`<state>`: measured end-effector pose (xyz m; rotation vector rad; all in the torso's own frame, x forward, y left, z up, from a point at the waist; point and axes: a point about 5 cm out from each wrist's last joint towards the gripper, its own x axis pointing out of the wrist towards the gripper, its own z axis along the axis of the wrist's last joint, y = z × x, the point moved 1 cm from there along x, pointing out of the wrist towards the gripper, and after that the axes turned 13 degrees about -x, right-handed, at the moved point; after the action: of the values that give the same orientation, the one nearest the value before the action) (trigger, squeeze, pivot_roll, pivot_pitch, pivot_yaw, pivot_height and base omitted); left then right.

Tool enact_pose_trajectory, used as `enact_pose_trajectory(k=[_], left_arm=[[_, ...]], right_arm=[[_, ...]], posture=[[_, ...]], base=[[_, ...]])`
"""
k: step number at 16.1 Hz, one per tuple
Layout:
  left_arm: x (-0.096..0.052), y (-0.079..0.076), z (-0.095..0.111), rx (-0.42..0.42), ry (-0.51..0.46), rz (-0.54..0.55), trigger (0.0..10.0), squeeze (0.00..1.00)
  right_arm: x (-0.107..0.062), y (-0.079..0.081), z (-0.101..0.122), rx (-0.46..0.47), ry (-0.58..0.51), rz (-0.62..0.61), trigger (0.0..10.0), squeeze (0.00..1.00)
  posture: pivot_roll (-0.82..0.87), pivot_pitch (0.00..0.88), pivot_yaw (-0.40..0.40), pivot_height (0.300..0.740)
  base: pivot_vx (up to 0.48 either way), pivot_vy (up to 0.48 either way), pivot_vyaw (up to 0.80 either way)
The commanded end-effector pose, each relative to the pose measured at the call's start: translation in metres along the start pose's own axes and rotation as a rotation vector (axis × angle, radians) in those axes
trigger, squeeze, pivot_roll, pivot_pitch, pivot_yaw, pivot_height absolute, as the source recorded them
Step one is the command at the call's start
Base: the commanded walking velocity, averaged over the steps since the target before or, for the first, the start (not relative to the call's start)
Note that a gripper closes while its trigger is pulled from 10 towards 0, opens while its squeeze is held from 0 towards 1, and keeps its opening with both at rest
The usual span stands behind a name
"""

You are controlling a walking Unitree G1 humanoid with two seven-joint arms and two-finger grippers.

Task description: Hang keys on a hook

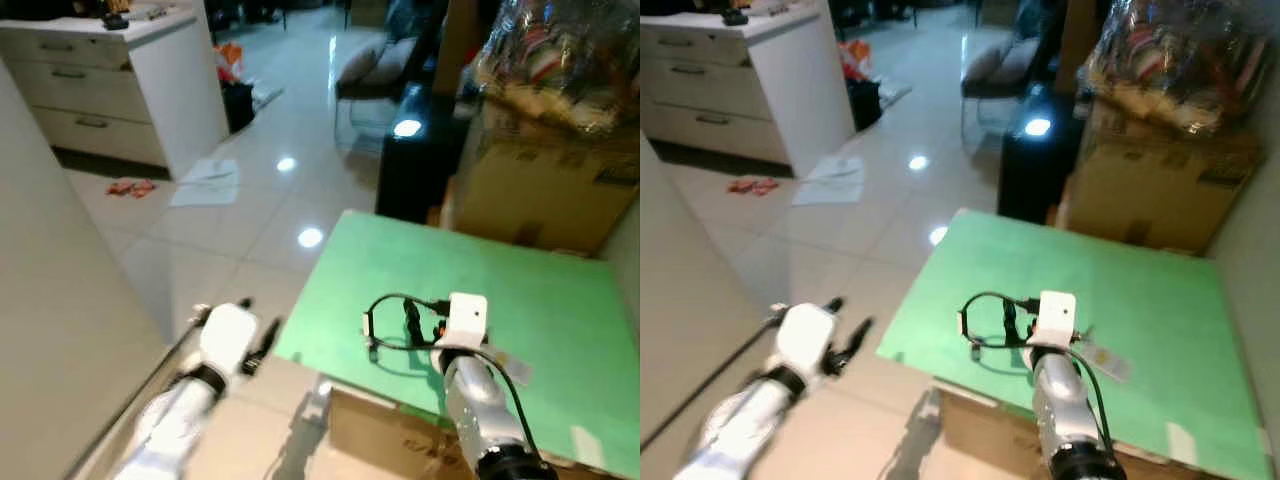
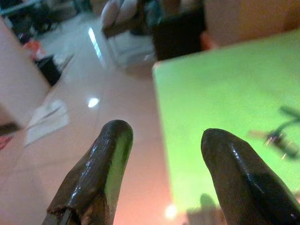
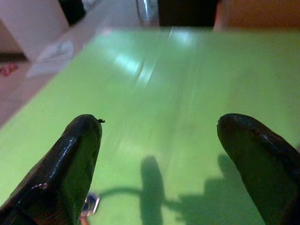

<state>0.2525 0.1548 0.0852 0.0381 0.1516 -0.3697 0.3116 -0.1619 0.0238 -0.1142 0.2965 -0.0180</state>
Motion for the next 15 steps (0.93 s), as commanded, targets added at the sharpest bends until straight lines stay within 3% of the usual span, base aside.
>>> enact_pose_trajectory(k=[1,3,4,5,8,15], left_arm=[[-0.003,0.0,0.008,-0.061,-0.001,-0.033,10.0,0.0],[-0.007,-0.004,0.021,-0.124,-0.027,-0.122,10.0,0.0],[-0.005,-0.001,0.028,-0.06,-0.052,-0.092,10.0,0.0],[-0.006,-0.005,0.032,-0.073,-0.058,-0.08,10.0,0.0],[-0.011,-0.016,0.029,-0.085,-0.041,-0.103,10.0,0.0],[-0.013,-0.037,0.032,-0.115,-0.063,-0.096,10.0,0.0]], right_arm=[[0.002,0.004,0.0,0.014,0.006,-0.002,10.0,0.0],[0.004,0.004,-0.005,0.013,0.039,-0.005,10.0,0.0],[0.008,0.008,-0.009,-0.001,0.09,0.021,10.0,0.0],[0.012,0.017,-0.006,-0.078,0.102,0.076,10.0,0.0],[0.011,0.032,-0.007,-0.151,0.11,0.132,10.0,0.0],[0.007,0.048,-0.006,-0.175,0.058,0.117,10.0,0.0]], posture=[[0.06,0.135,0.098,0.74],[0.08,0.161,0.078,0.74],[0.08,0.169,0.077,0.74],[0.07,0.178,0.069,0.74],[0.05,0.201,0.035,0.74],[0.03,0.255,-0.032,0.74]], base=[[0.0,0.0,0.0],[0.0,0.0,0.0],[0.0,0.0,0.0],[0.0,0.0,0.0],[0.0,0.0,0.0],[0.0,0.0,0.0]])
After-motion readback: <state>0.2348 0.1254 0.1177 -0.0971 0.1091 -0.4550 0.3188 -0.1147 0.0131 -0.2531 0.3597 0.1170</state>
